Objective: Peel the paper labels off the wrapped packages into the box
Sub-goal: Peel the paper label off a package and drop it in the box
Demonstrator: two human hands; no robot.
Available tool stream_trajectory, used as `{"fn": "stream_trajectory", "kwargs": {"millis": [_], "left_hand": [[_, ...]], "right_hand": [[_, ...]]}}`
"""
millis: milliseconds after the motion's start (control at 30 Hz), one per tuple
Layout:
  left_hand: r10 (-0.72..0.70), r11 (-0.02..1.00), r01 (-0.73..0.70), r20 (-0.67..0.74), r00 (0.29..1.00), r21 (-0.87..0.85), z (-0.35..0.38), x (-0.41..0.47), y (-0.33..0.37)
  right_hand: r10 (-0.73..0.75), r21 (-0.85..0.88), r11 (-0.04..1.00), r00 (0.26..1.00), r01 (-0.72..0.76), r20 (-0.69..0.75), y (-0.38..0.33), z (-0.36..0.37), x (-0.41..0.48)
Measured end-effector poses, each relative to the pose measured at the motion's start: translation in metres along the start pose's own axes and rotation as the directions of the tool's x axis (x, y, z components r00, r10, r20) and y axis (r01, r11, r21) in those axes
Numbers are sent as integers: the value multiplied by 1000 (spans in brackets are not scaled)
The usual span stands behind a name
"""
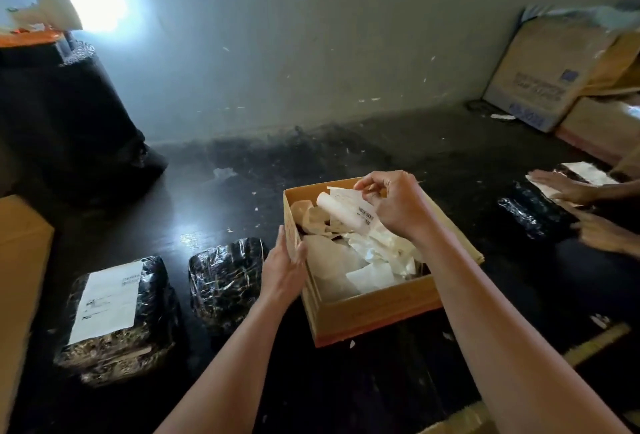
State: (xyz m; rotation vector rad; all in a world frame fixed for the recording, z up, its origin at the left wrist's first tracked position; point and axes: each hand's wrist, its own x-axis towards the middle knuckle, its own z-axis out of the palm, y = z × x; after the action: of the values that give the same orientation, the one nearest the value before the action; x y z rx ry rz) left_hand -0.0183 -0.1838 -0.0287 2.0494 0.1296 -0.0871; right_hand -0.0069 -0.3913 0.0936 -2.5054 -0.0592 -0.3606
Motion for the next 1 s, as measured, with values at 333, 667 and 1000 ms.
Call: {"fn": "stream_trajectory", "kwargs": {"millis": [333, 667, 1000], "left_hand": [[-94, 977, 72, -103, 990, -199, 44, 4, -3], [-100, 973, 69, -133, 986, -219, 51, 3, -8], [-125, 974, 89, -168, 978, -207, 53, 0, -2]], "right_hand": [[39, 68, 997, 999, -39, 11, 56, 30, 35], [65, 46, 996, 987, -72, 146, 76, 71, 77], [-22, -26, 999, 991, 26, 131, 93, 84, 89]]}}
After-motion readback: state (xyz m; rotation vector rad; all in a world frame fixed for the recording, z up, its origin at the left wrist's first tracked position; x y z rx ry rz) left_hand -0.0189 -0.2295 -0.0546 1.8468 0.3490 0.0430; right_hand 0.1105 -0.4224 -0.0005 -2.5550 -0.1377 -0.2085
